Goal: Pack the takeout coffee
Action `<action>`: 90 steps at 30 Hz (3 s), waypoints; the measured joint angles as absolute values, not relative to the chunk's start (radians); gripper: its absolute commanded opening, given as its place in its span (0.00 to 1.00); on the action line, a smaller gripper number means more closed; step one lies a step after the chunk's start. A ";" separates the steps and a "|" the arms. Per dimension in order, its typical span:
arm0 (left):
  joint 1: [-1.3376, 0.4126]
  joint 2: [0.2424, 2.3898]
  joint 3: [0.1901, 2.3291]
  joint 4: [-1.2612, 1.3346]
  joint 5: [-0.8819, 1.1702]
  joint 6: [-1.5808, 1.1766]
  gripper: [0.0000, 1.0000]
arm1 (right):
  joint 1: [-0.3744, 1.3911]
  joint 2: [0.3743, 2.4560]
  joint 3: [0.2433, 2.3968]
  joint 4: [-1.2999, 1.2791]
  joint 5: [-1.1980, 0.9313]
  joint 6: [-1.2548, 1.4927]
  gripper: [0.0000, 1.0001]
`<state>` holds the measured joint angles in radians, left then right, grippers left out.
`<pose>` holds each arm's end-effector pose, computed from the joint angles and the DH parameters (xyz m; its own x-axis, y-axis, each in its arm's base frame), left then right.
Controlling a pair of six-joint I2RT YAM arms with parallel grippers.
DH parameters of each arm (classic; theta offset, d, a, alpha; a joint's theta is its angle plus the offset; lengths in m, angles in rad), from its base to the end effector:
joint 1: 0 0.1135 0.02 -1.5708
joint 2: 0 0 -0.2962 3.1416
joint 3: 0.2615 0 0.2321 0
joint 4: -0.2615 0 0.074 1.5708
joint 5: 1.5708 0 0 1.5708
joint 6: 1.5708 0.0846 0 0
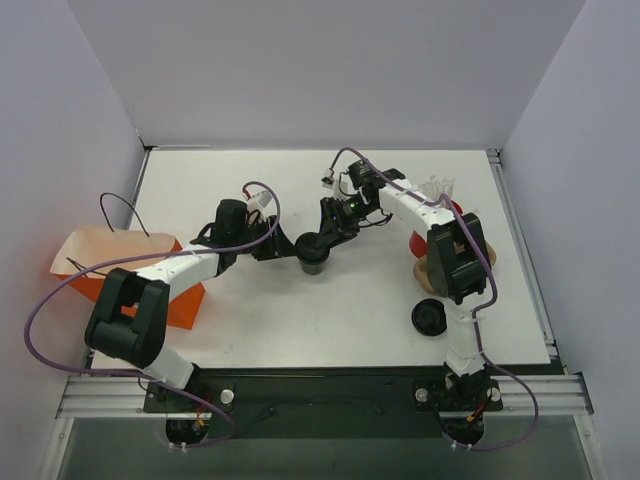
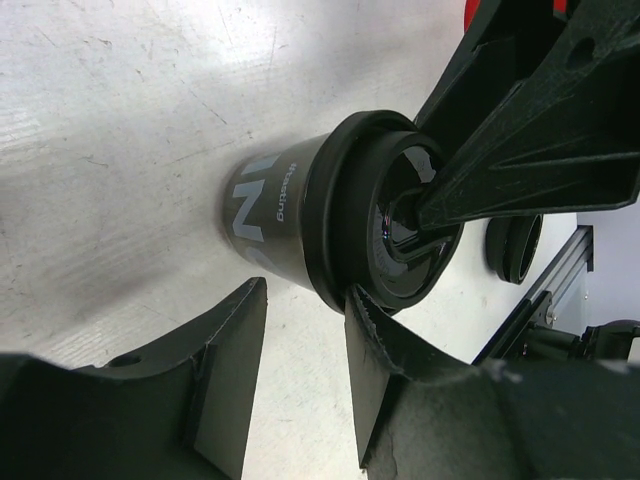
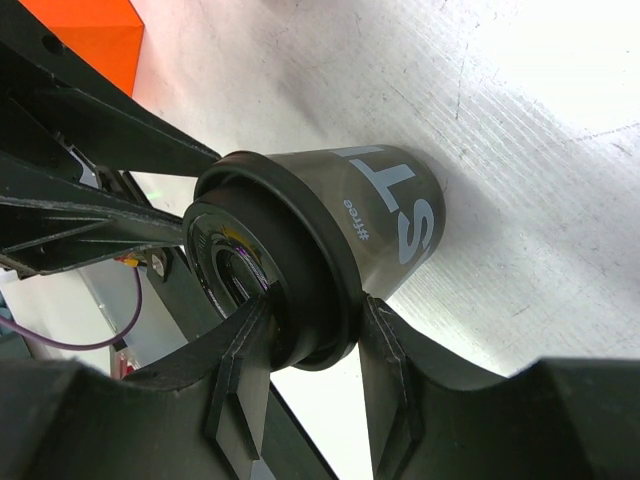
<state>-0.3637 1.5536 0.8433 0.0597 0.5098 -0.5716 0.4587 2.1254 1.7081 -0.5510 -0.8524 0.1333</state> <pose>0.3046 -0.1601 0.2194 -0.8404 -0.1854 -0.5093 0.2602 0.6864 -0.6791 0.4011 0.2691 0.2224 -0.8218 -0.3082 -0.4792 -0.5698 0.4462 0.6901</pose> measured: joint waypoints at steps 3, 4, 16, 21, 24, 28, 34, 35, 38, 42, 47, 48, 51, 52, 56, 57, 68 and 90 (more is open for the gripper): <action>-0.347 1.560 0.849 0.060 0.529 -0.567 0.48 | 0.465 2.131 1.718 -0.555 -0.846 0.133 0.27; -0.340 1.560 0.850 0.061 0.534 -0.564 0.48 | 0.467 2.135 1.723 -0.556 -0.846 0.133 0.27; -0.300 1.560 0.879 0.073 0.609 -0.537 0.48 | 0.489 2.139 1.732 -0.558 -0.846 0.133 0.26; -0.300 1.560 0.886 0.069 0.609 -0.525 0.47 | 0.493 2.139 1.732 -0.559 -0.846 0.133 0.27; -0.300 1.560 0.886 0.069 0.603 -0.517 0.47 | 0.493 2.139 1.733 -0.560 -0.846 0.133 0.26; -0.300 1.560 0.886 0.069 0.582 -0.514 0.47 | 0.493 2.139 1.733 -0.561 -0.846 0.133 0.26; -0.298 1.560 0.877 0.072 0.566 -0.519 0.47 | 0.493 2.139 1.733 -0.561 -0.846 0.133 0.26; -0.298 1.560 0.877 0.072 0.566 -0.519 0.47 | 0.493 2.139 1.733 -0.561 -0.846 0.133 0.26; -0.298 1.560 0.873 0.081 0.568 -0.521 0.43 | 0.493 2.139 1.733 -0.561 -0.846 0.133 0.26; -0.299 1.561 0.862 0.108 0.581 -0.533 0.42 | 0.493 2.139 1.733 -0.561 -0.847 0.134 0.26; -0.302 1.564 0.845 0.141 0.584 -0.549 0.42 | 0.493 2.139 1.733 -0.561 -0.847 0.136 0.26; -0.302 1.564 0.841 0.149 0.584 -0.553 0.43 | 0.493 2.139 1.733 -0.561 -0.847 0.137 0.26; -0.302 1.563 0.824 0.178 0.584 -0.568 0.46 | 0.492 2.140 1.733 -0.561 -0.847 0.137 0.26; -0.301 1.562 0.820 0.183 0.583 -0.572 0.47 | 0.492 2.140 1.733 -0.561 -0.847 0.137 0.26; -0.294 1.550 0.808 0.184 0.581 -0.586 0.47 | 0.492 2.140 1.733 -0.561 -0.848 0.137 0.26; -0.292 1.547 0.804 0.184 0.582 -0.591 0.47 | 0.492 2.140 1.733 -0.561 -0.848 0.137 0.26; -0.260 1.541 0.791 0.184 0.608 -0.601 0.47 | 0.492 2.140 1.732 -0.561 -0.849 0.137 0.26; -0.296 1.598 0.795 0.210 0.533 -0.625 0.42 | 0.477 2.128 1.675 -0.505 -0.884 0.173 0.24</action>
